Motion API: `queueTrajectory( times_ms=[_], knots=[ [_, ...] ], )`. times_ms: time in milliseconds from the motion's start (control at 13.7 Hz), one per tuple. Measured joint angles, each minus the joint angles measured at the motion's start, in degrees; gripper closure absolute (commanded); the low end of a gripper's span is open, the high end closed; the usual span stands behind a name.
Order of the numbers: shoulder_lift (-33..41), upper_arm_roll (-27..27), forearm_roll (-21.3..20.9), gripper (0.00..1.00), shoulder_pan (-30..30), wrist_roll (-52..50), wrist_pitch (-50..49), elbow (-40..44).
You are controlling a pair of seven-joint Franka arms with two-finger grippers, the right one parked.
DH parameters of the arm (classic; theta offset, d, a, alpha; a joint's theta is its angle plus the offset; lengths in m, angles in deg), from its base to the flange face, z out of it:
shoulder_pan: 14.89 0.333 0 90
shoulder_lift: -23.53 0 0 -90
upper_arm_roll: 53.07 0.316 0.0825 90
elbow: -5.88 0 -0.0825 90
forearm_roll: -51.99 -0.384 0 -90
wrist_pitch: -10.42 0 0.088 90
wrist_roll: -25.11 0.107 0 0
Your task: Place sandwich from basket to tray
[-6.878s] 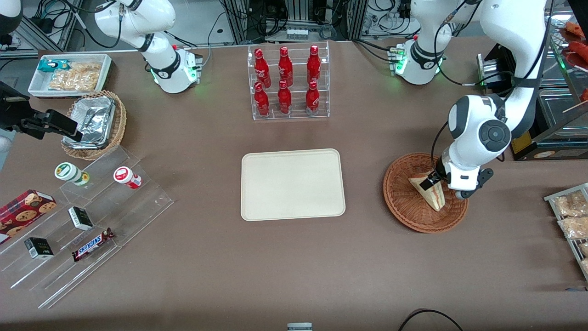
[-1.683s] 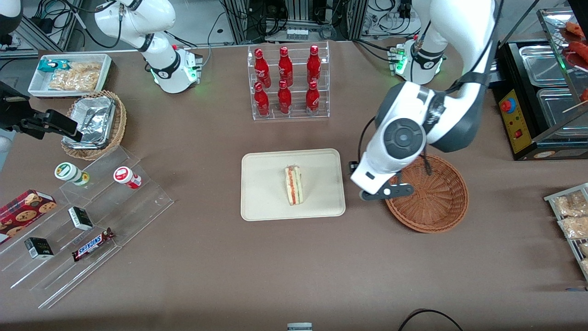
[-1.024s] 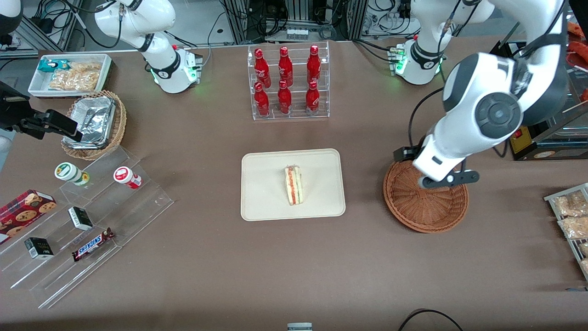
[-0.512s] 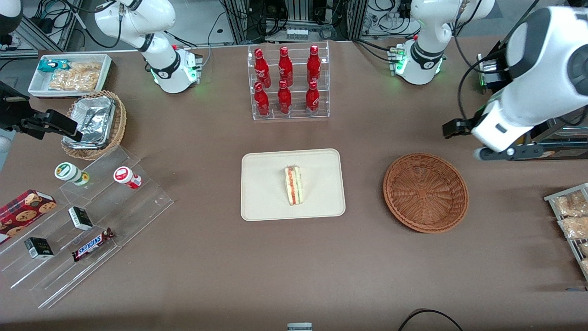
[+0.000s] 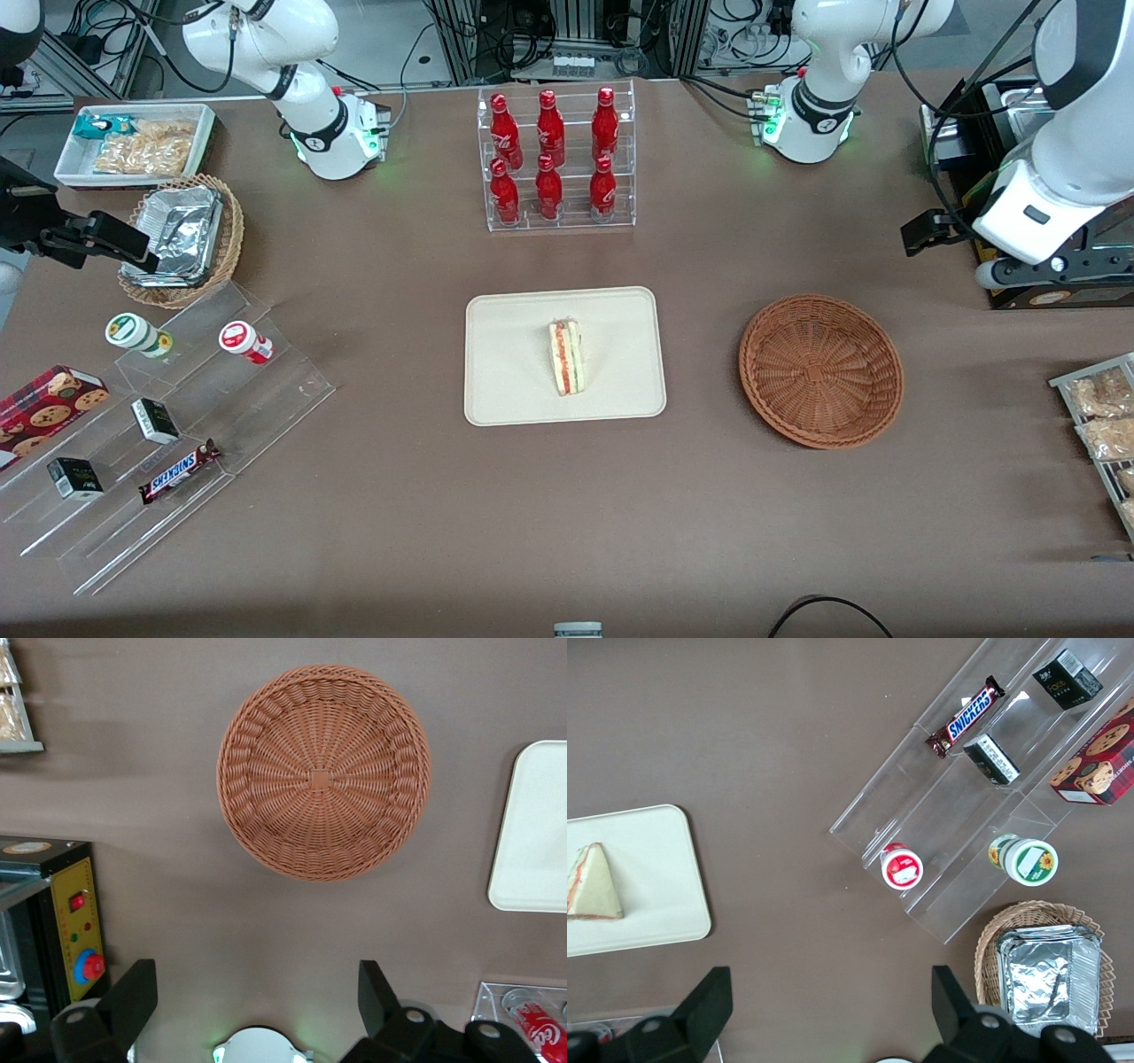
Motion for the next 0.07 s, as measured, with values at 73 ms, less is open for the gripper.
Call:
queueTrajectory(
  times_ms=[73],
  knots=[
    [0.15,0.79,-0.05,0.0,0.01,1.76,0.02,0.16]
  ],
)
